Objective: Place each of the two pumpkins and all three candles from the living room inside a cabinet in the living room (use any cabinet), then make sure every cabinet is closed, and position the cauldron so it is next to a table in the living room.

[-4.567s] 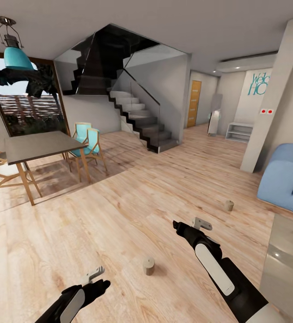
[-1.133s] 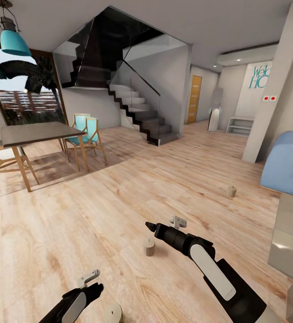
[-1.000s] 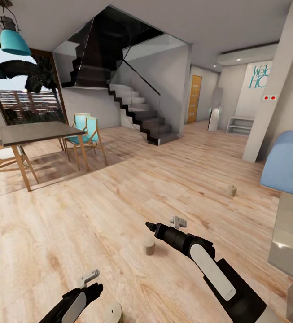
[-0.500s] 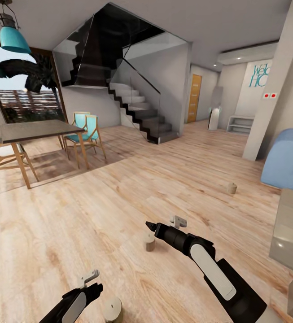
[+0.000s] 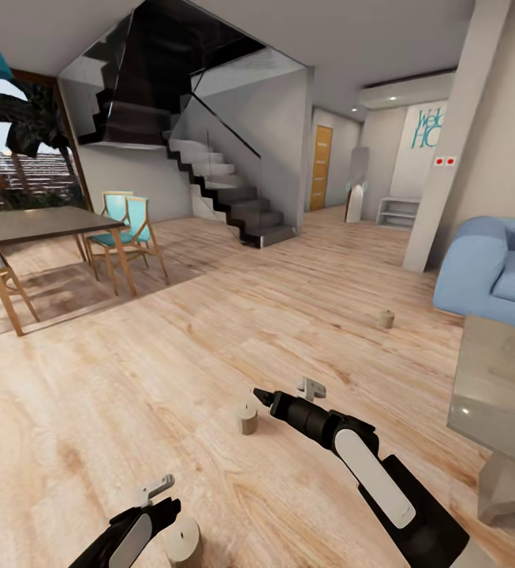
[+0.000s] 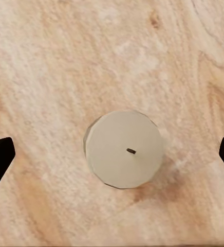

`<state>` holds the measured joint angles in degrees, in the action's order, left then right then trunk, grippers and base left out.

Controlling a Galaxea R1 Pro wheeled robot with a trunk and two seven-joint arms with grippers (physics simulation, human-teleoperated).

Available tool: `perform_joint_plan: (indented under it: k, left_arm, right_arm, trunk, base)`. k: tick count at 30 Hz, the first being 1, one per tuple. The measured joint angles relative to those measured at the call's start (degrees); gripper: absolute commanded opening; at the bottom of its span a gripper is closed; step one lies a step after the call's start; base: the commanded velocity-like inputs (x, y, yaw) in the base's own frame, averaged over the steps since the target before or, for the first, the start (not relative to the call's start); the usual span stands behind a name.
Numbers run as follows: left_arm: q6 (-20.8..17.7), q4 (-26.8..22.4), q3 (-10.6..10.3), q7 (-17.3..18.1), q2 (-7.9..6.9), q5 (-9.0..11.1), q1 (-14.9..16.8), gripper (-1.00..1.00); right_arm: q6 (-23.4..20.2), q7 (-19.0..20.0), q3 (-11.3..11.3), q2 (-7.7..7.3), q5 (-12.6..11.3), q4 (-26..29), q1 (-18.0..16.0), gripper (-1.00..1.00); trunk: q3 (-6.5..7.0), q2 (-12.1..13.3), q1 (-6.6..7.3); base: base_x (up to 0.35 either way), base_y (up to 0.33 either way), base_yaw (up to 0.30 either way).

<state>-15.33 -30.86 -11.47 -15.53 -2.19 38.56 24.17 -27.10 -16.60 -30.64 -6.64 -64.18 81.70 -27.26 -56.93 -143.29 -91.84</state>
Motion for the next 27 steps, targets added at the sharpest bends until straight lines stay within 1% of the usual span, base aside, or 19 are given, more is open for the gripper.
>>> perform_joint_plan:
  k: [9,19,27]
  left_arm:
    - [0.0,0.0,0.0,0.0,-0.01,0.0,0.0,1.00]
    - [0.0,0.0,0.0,0.0,-0.01,0.0,0.0,1.00]
    - [0.0,0.1,0.0,0.0,-0.01,-0.1,0.0,1.00]
  right_arm:
    - [0.0,0.0,0.0,0.00,0.0,0.0,0.0,1.00]
    - [0.0,0.0,0.0,0.01,0.0,0.0,0.0,1.00]
    - [0.0,0.1,0.0,0.01,0.0,-0.3,0.0,1.00]
  trunk:
    - [-1.61,-0.1,-0.23]
    - [-3.74,-0.3,-0.49]
    - [-3.75,-0.3,-0.49]
  base:
    - [0.000,0.000,-0.163]
    - [0.000,0.000,-0.022]
    - [0.007,-0.006,0.000]
